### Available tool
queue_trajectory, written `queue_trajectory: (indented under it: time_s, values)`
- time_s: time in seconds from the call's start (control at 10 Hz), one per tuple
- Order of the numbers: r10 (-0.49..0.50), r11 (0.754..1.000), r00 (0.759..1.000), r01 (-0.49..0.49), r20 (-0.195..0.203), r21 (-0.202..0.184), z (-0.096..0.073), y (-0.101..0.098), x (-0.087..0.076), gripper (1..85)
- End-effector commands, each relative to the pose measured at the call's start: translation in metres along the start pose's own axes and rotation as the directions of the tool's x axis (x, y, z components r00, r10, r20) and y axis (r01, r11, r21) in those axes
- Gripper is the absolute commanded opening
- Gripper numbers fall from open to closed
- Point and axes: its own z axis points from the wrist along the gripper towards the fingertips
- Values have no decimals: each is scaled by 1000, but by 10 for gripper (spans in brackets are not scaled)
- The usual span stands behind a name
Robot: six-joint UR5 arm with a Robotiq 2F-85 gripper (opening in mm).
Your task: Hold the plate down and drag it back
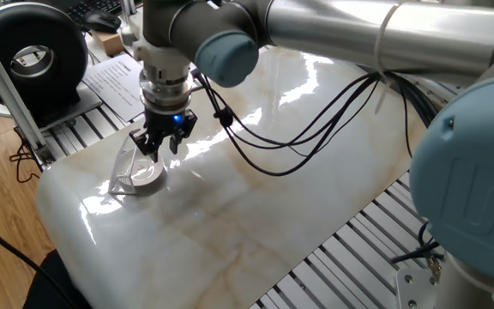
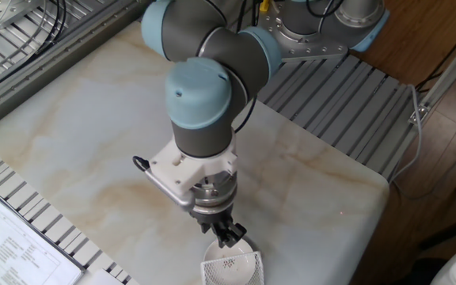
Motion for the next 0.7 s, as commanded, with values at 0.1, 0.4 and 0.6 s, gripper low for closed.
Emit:
queue_trajectory:
  time_s: [0.1, 0.4, 0.6]
  values:
    - [19, 1000, 1000, -19, 19, 7, 1, 2, -3, 423]
    - [30, 1000, 999, -30, 33, 8, 1, 1, -6, 417]
    - [29, 1000, 998, -29, 57, 1, 6, 2, -4, 410]
